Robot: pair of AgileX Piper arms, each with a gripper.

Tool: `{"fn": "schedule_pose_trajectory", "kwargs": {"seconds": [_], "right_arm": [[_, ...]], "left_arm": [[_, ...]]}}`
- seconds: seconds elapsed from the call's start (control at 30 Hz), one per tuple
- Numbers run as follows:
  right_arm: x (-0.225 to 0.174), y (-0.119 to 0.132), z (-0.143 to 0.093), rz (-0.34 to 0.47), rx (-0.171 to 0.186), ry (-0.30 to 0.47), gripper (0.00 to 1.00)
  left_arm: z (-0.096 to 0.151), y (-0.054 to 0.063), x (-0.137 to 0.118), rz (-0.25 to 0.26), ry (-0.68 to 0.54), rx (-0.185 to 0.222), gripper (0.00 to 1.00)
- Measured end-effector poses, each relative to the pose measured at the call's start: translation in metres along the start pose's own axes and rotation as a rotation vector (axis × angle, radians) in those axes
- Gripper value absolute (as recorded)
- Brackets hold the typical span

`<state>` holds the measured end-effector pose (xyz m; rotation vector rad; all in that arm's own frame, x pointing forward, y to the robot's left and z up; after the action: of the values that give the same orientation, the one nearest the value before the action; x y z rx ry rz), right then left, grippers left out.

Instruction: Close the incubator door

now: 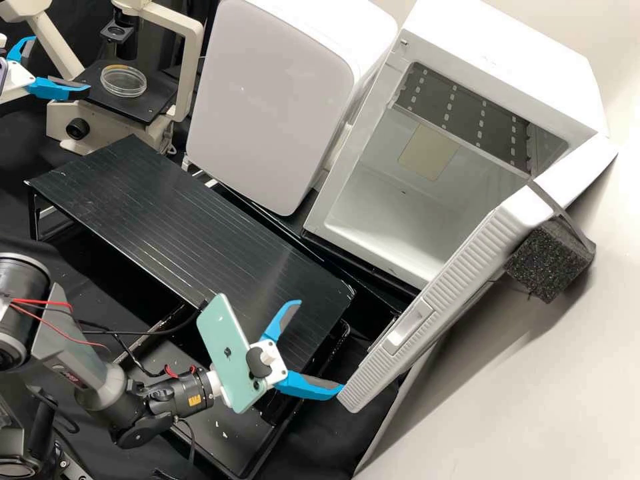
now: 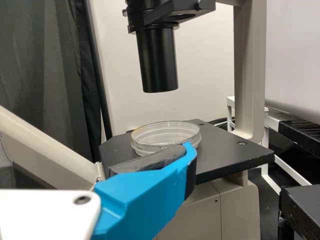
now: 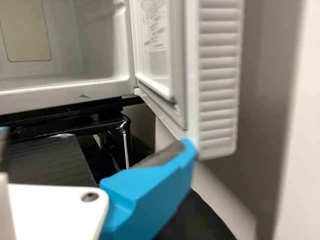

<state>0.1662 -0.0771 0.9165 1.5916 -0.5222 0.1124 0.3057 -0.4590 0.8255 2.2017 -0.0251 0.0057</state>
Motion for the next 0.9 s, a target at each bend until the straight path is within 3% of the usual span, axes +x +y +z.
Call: {"fn": "schedule_pose_trajectory", "kwargs": {"seconds": [0.13,0.37,0.5,0.67,0.9], "right_arm": [[-0.002,0.002,-0.005,-0.001,-0.003,0.021,1.00],[-0.022,0.010,-0.018,0.021,0.029,0.074,1.00],[-0.033,0.010,-0.023,0.020,0.003,0.089,1.00],[-0.039,0.009,-0.016,0.033,-0.023,0.045,1.00],[-0.032,0.018,0.008,0.097,-0.053,-0.078,1.00]], "left_arm": [[0.000,0.000,0.000,0.000,0.000,0.000,1.00],[0.000,0.000,0.000,0.000,0.000,0.000,1.00],[0.000,0.000,0.000,0.000,0.000,0.000,1.00],[0.000,0.000,0.000,0.000,0.000,0.000,1.00],[0.000,0.000,0.000,0.000,0.000,0.000,1.00]]}}
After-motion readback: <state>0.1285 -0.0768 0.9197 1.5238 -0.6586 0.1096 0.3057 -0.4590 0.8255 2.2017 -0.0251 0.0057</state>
